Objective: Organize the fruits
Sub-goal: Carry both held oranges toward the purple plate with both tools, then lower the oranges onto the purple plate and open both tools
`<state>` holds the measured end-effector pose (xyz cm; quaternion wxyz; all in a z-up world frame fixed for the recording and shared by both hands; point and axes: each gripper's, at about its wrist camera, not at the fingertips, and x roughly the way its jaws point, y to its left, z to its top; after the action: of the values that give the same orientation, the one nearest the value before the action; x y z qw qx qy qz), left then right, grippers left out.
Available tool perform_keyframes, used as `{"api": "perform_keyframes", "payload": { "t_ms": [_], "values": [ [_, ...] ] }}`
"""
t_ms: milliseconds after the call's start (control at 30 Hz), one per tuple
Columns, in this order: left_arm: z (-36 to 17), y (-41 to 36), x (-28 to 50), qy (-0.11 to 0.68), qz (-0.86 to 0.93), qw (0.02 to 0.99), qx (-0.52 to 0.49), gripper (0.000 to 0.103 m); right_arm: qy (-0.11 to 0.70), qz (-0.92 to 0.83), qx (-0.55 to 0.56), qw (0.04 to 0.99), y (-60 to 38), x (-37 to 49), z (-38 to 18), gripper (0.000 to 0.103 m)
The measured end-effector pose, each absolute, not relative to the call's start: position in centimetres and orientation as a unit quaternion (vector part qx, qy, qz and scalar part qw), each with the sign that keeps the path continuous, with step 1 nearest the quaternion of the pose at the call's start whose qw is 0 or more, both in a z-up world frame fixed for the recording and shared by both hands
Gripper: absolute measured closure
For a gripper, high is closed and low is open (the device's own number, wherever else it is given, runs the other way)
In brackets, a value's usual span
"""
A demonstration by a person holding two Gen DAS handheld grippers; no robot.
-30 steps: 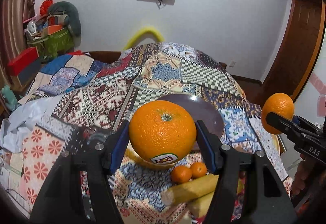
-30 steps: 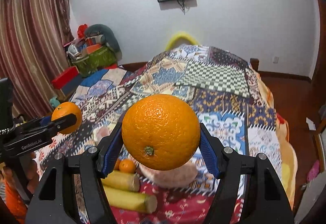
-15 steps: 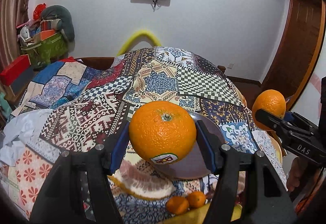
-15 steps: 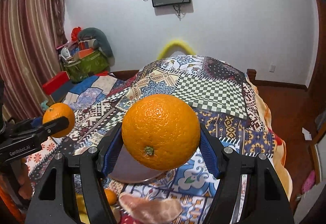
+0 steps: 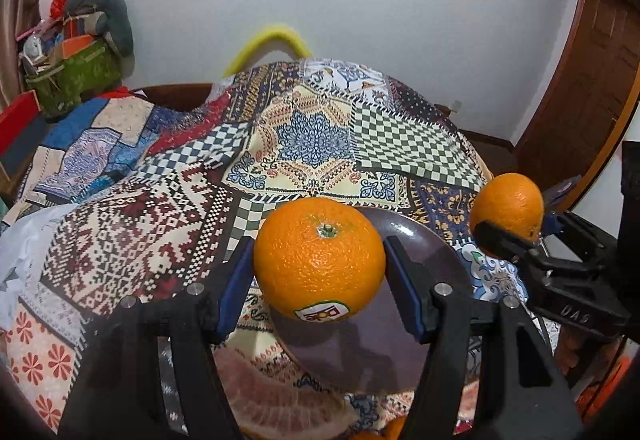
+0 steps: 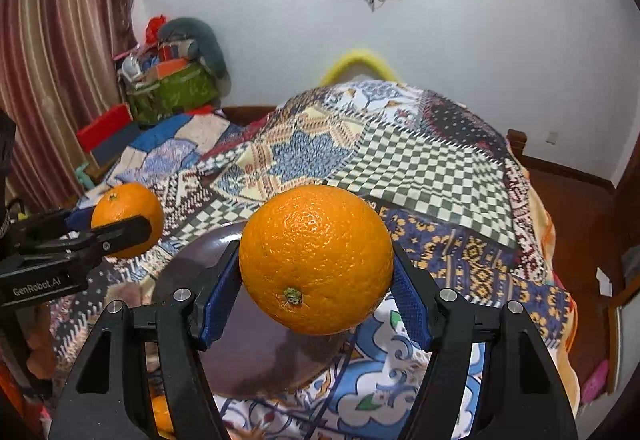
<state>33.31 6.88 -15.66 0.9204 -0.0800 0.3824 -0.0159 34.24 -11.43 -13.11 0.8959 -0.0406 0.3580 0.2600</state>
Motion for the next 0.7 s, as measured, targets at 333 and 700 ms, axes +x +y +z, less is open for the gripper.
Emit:
{"api": "perform_keyframes", "payload": {
  "t_ms": [333,700],
  "values": [
    [-18.4,7.3,36.8,0.424,-0.030,0.902,-0.074,0.040,0.413,0.275,-0.073,0.865,-9.3,37.5,-16.7,0.036],
    [-20.2,6.6,38.9,0.451,-0.026,0.891,-0.037,0.039,0.434,0.289,-0.102,0.847,-8.0,39.5,-18.1,0.036]
  ]
}}
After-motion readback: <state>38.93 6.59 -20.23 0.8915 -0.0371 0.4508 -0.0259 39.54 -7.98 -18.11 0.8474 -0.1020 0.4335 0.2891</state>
